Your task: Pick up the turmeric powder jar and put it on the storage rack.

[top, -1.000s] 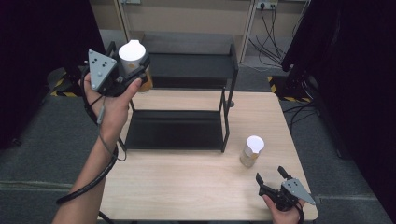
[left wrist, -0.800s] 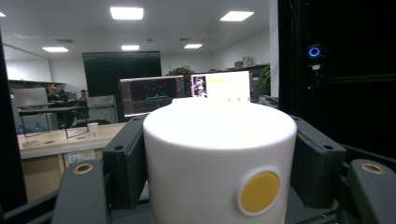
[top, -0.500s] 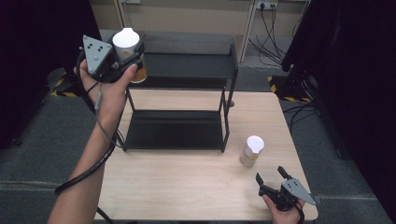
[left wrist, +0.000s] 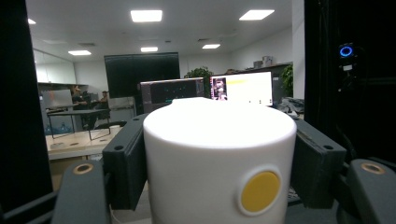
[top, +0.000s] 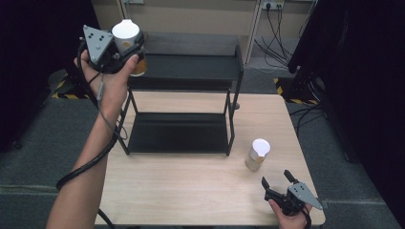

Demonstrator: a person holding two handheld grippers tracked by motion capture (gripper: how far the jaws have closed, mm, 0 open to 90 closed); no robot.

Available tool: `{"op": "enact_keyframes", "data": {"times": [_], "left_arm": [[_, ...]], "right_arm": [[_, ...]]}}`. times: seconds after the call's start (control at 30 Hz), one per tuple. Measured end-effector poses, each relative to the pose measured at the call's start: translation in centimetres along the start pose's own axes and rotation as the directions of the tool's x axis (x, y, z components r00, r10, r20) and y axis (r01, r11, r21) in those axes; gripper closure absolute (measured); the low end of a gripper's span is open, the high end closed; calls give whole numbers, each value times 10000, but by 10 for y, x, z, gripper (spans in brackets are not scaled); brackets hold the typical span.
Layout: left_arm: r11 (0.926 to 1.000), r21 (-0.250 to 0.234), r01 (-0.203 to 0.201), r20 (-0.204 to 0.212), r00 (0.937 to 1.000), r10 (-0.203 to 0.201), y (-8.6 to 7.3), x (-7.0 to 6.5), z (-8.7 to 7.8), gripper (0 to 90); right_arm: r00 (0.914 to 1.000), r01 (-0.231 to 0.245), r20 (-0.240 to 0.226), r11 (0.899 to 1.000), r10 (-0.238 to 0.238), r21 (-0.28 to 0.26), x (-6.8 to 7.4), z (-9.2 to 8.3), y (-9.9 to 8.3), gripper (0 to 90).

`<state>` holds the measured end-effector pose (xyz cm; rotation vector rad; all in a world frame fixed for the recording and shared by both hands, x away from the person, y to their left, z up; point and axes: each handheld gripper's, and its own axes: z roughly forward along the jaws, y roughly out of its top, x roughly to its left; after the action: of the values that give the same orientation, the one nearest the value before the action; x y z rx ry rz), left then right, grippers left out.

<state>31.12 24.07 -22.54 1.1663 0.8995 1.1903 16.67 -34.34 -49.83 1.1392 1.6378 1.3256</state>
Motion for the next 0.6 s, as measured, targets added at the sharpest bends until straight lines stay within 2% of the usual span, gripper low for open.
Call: {"op": "enact_keyframes", "data": {"times": [0.13, 0.2, 0.47, 0.6], "left_arm": [[9999, 124, 3, -172, 9999, -1, -3, 5, 8, 309], [9998, 157, -123, -198, 9997, 126, -4, 8, 12, 310], [9992, 352, -198, -146, 9997, 203, -10, 17, 21, 309], [9980, 460, -430, -273, 9986, 442, -13, 18, 25, 309]], "right_arm": [[10000, 18, 8, 10000, -18, 2, 0, 0, 0, 82], [10000, 13, 0, 10000, -13, 0, 0, 0, 0, 82], [10000, 23, -6, 10000, -23, 4, 0, 0, 0, 82], [10000, 21, -10, 10000, -21, 4, 0, 0, 0, 82]]}}
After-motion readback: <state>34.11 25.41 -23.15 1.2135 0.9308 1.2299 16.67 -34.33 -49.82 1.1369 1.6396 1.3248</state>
